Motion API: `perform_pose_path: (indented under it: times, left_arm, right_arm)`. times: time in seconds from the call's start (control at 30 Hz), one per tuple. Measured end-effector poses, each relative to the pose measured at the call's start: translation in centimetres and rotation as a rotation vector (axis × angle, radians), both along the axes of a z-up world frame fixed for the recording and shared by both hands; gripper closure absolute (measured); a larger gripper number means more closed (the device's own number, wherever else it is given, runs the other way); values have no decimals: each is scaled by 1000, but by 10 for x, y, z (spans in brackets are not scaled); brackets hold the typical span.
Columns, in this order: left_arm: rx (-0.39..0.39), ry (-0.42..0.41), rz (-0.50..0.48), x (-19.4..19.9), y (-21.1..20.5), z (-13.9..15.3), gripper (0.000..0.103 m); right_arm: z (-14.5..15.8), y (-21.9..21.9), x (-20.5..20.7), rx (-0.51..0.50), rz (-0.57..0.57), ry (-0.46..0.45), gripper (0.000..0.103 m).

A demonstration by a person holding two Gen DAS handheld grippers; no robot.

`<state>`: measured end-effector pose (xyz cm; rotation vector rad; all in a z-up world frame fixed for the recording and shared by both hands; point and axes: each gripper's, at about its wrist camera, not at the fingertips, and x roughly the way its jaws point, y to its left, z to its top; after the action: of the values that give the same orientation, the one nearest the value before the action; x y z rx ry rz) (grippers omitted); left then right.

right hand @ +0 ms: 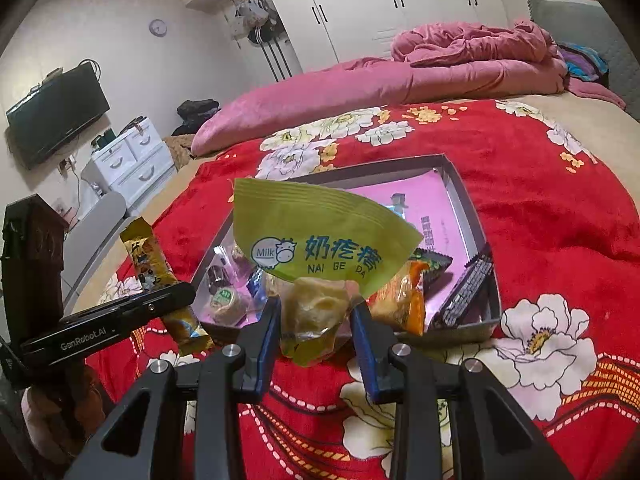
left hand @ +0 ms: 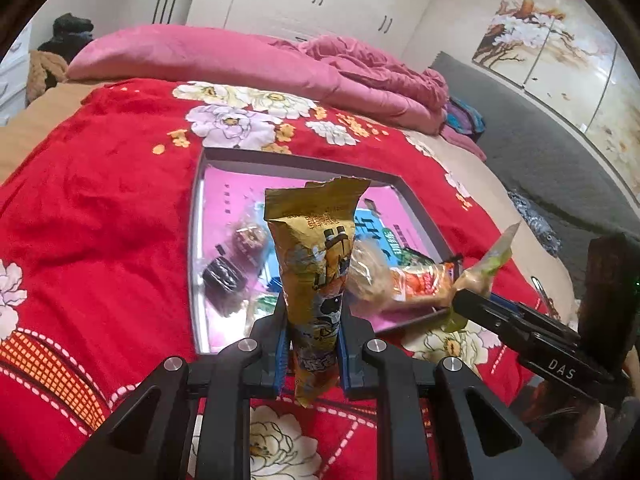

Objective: Organize snacks
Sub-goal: 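Carry the yellow wafer bar and green packet over the tray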

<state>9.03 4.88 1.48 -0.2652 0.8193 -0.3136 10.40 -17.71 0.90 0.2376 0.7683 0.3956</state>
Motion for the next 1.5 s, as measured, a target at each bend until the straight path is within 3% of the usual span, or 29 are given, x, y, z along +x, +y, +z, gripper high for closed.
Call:
perform_pose_path:
  times: [0.63, 1.07, 1.5]
  left_arm:
    - [25, 27, 29, 21, 2, -12, 83]
    - [22, 38, 26, 32, -3, -23, 83]
    - [-2, 59, 32, 39, 0, -31, 81]
  right_arm:
    - [-10, 17, 28, -34, 20, 25, 68]
    - [-25, 39, 44, -124, 27, 43, 68]
    - [-23, 40, 42, -135, 16, 36, 61]
